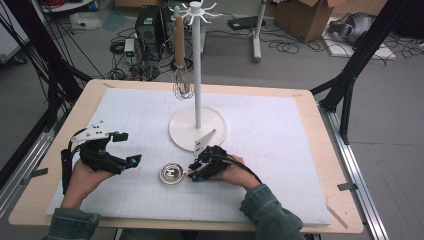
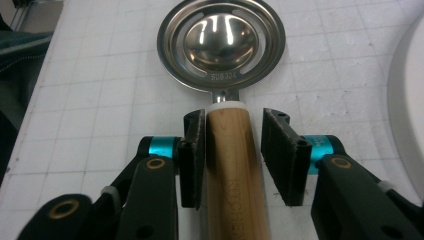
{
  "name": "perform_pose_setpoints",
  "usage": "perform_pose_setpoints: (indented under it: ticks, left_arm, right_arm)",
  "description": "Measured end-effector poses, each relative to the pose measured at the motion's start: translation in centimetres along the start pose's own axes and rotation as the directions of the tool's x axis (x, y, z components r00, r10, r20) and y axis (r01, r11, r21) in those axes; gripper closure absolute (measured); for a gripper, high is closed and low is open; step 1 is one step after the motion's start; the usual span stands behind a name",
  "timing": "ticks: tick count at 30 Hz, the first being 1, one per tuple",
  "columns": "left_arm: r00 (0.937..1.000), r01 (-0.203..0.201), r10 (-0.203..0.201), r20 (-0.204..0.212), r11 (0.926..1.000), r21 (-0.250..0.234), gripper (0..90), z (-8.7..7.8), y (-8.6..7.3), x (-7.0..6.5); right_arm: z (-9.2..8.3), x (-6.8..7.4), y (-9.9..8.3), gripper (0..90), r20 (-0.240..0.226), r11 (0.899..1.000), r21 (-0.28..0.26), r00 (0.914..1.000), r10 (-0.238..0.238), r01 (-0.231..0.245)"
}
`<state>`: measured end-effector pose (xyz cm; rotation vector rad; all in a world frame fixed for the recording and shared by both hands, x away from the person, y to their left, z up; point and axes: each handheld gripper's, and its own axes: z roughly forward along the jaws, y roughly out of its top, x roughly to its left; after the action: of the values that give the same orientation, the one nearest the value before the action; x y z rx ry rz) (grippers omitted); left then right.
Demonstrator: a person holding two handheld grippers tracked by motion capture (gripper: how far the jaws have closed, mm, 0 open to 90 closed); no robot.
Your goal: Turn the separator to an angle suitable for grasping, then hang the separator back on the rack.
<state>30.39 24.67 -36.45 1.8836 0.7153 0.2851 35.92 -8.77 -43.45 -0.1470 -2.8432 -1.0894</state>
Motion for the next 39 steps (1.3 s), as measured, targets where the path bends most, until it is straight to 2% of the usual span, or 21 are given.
perform_pose_setpoints:
  ticks: [4,9,14,20,26,29,33,39]
  left_arm:
    - [1.0,0.003,-0.003,0.009,1.0,0.003,2.8,0.1,-0.1,0.1]
    - [0.9998,-0.004,0.004,0.019,1.0,0.009,3.4,0.5,-0.1,-0.1]
    - [0.9992,-0.021,0.02,0.035,0.9997,0.016,7.9,1.0,0.0,-0.4]
    - [0.997,-0.04,0.038,0.067,0.9988,0.03,13.4,1.9,0.2,-0.9]
    - [0.9936,-0.053,0.048,0.102,0.9974,0.049,21.6,2.9,0.3,-1.4]
    - [0.9896,-0.077,0.069,0.126,0.9954,0.058,23.9,3.4,0.7,-1.7]
    - [0.9827,-0.107,0.096,0.158,0.992,0.067,28.0,4.3,1.2,-2.3]
    - [0.973,-0.134,0.11,0.203,0.9855,0.104,31.9,6.0,1.3,-3.1]
  right_arm:
    - [-0.4,-0.1,-0.2,54.3,-0.013,1.0,-0.015,0.9996,0.025,-0.025]
    - [-1.6,0.0,-0.5,45.2,0.01,0.997,-0.045,0.9982,0.059,-0.058]
    - [-3.3,0.3,-1.2,39.6,0.033,0.994,-0.066,0.9949,0.095,-0.093]
    - [-5.5,0.7,-2.4,38.5,0.065,0.985,-0.124,0.9895,0.129,-0.121]
    - [-6.7,1.4,-4.1,38.0,0.088,0.979,-0.146,0.9839,0.155,-0.141]
    - [-7.0,1.7,-4.9,37.9,0.096,0.979,-0.14,0.9824,0.161,-0.147]
    - [-7.5,2.2,-6.0,37.8,0.104,0.975,-0.149,0.9775,0.184,-0.167]
    - [-7.8,2.6,-6.9,37.9,0.108,0.972,-0.153,0.9752,0.193,-0.176]
